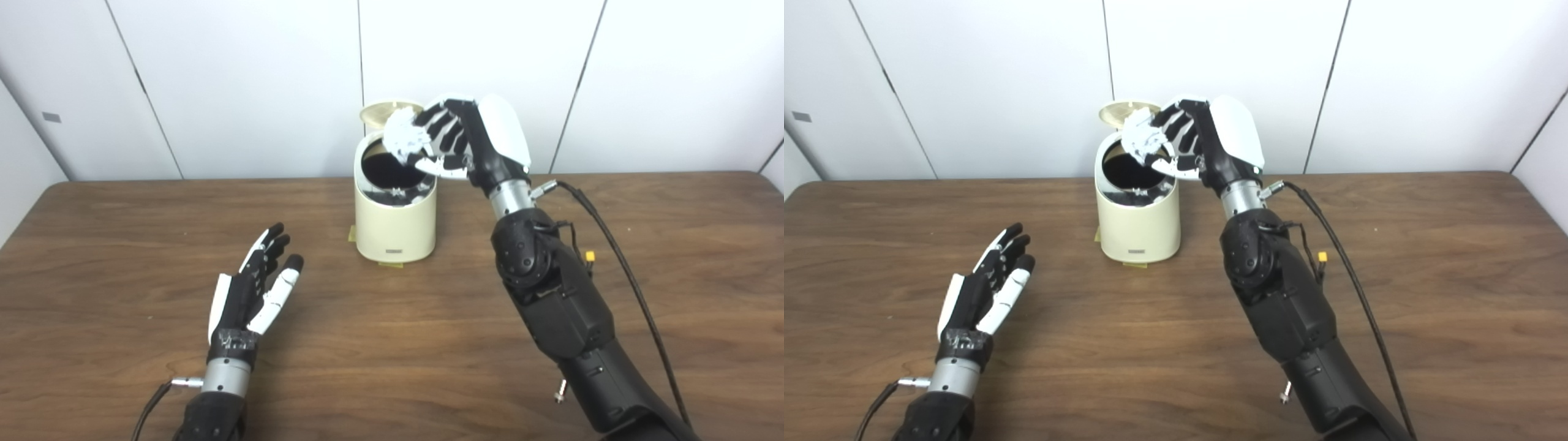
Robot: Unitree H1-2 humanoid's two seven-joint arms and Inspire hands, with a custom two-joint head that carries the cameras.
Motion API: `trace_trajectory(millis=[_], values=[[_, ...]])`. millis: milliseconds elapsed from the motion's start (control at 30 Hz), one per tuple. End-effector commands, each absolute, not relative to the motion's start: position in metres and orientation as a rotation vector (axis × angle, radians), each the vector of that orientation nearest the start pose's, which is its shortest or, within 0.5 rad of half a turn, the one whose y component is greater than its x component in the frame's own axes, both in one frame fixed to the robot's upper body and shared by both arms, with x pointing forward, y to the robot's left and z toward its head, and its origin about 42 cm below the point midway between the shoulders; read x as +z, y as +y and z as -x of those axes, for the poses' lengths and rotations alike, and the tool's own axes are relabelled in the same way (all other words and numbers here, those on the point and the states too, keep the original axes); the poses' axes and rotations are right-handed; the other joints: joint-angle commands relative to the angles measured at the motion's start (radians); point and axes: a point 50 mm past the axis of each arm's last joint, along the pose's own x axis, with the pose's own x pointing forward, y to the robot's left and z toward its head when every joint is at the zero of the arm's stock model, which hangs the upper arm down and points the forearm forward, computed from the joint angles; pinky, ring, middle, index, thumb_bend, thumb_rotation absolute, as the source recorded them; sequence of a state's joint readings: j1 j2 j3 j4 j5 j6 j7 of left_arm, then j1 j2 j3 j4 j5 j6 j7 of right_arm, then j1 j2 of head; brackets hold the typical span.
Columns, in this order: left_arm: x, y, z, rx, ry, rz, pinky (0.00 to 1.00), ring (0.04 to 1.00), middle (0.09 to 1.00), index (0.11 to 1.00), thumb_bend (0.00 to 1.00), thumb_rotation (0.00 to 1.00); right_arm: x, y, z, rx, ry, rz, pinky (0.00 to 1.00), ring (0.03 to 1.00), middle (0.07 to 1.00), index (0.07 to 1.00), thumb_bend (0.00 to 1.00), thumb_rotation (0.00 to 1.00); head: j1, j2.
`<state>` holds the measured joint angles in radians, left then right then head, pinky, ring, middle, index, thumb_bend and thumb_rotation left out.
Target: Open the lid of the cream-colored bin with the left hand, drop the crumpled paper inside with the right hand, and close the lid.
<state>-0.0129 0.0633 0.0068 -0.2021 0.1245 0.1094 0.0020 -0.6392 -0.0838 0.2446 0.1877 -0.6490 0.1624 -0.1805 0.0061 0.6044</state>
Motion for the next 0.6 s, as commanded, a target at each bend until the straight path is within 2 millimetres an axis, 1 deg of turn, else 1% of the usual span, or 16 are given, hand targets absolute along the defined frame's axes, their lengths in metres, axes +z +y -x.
trace_trajectory(millis=[0, 233, 367, 567], values=[[0.162, 0.227, -0.289, 0.027, -0.183, -0.183, 0.94, 0.928, 0.904, 0.961, 0.66, 0.67, 0.287, -0.127, -0.449, -0.035, -0.530, 0.791, 0.28, 0.377, 0.486, 0.550, 0.49, 0.00, 0.002, 0.001], [0.162, 0.227, -0.288, 0.029, -0.183, -0.184, 0.94, 0.923, 0.900, 0.961, 0.65, 0.67, 0.277, -0.122, -0.450, -0.003, -0.512, 0.809, 0.30, 0.378, 0.488, 0.551, 0.49, 0.00, 0.007, 0.008], [0.163, 0.227, -0.288, 0.031, -0.185, -0.190, 0.94, 0.928, 0.902, 0.961, 0.66, 0.67, 0.275, -0.118, -0.450, 0.005, -0.510, 0.813, 0.29, 0.372, 0.485, 0.558, 0.49, 0.00, 0.010, 0.013], [0.164, 0.227, -0.288, 0.034, -0.182, -0.196, 0.95, 0.929, 0.896, 0.959, 0.66, 0.67, 0.275, -0.116, -0.451, 0.006, -0.505, 0.806, 0.31, 0.368, 0.484, 0.560, 0.49, 0.00, 0.009, 0.014]])
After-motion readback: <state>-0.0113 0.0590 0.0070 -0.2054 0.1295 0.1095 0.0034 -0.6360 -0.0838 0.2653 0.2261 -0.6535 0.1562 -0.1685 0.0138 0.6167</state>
